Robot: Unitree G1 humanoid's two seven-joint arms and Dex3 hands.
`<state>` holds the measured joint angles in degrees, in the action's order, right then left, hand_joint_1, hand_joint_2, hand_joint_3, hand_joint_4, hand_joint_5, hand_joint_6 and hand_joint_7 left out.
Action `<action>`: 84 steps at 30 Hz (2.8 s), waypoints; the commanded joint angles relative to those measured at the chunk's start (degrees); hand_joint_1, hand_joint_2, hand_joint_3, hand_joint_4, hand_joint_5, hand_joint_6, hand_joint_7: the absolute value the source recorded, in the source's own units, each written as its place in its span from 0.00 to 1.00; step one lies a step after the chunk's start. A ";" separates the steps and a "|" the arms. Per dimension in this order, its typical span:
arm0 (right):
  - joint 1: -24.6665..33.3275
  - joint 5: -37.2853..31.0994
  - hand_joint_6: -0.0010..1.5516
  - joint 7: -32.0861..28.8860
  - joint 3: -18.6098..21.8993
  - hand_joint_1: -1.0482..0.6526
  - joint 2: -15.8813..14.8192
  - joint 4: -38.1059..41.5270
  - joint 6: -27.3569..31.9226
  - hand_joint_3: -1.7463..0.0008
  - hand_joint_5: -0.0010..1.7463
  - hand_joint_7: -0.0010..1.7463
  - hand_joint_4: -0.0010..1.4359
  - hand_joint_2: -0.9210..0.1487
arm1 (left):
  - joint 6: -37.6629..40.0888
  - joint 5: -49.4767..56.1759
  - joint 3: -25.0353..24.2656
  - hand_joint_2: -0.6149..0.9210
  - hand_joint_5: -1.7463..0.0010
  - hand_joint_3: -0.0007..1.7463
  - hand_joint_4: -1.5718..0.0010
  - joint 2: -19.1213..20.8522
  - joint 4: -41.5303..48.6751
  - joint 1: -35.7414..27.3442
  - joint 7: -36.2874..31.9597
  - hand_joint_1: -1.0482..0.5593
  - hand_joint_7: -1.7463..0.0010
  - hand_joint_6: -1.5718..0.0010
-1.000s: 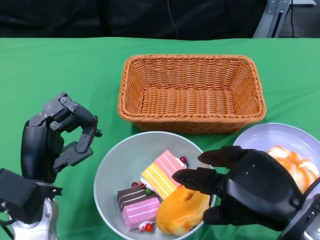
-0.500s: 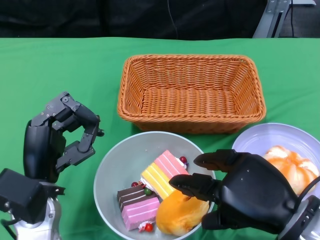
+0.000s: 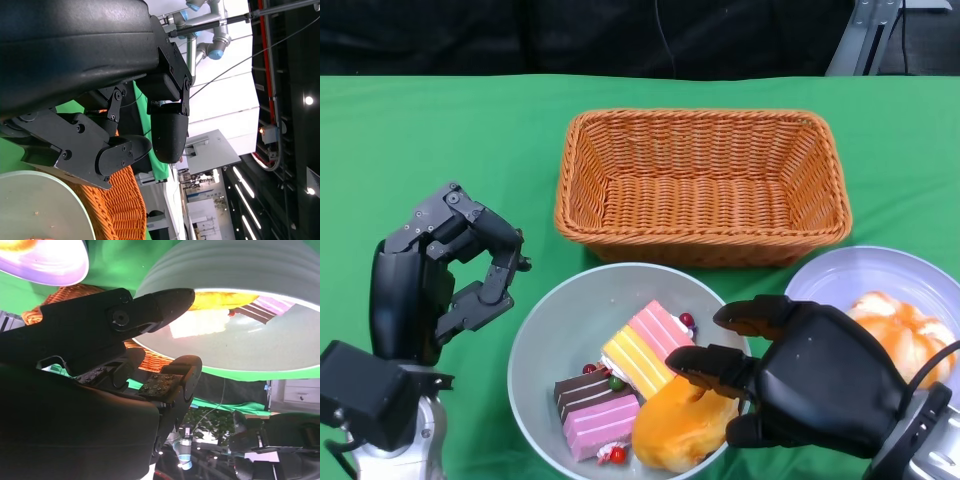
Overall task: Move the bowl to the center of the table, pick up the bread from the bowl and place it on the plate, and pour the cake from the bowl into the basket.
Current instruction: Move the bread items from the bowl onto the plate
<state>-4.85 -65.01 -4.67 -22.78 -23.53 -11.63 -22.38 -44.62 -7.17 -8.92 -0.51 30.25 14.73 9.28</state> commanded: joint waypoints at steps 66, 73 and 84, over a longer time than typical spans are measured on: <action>-5.84 -3.31 0.41 -9.95 -8.17 0.19 1.24 11.04 7.20 0.96 0.01 0.00 0.50 0.00 | 0.00 0.07 0.81 0.87 0.11 0.48 0.51 0.10 -1.73 -1.43 -1.86 0.62 0.19 0.53; -6.70 -3.28 0.42 -11.42 -8.81 0.20 2.09 13.14 8.09 0.97 0.01 0.00 0.50 0.00 | -0.64 -0.05 0.89 0.87 0.10 0.48 0.52 0.34 -1.03 -1.22 -1.48 0.62 0.19 0.54; -9.01 -1.02 0.41 -16.79 -9.26 0.22 4.23 17.93 7.71 0.97 0.02 0.00 0.53 0.00 | -1.00 0.46 0.90 0.88 0.11 0.47 0.51 0.46 -0.32 -1.11 -1.68 0.62 0.19 0.54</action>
<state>-13.55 -66.65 -21.29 -31.63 -19.24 5.09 -14.57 -44.82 -6.93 -7.81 -0.75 29.41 14.08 7.75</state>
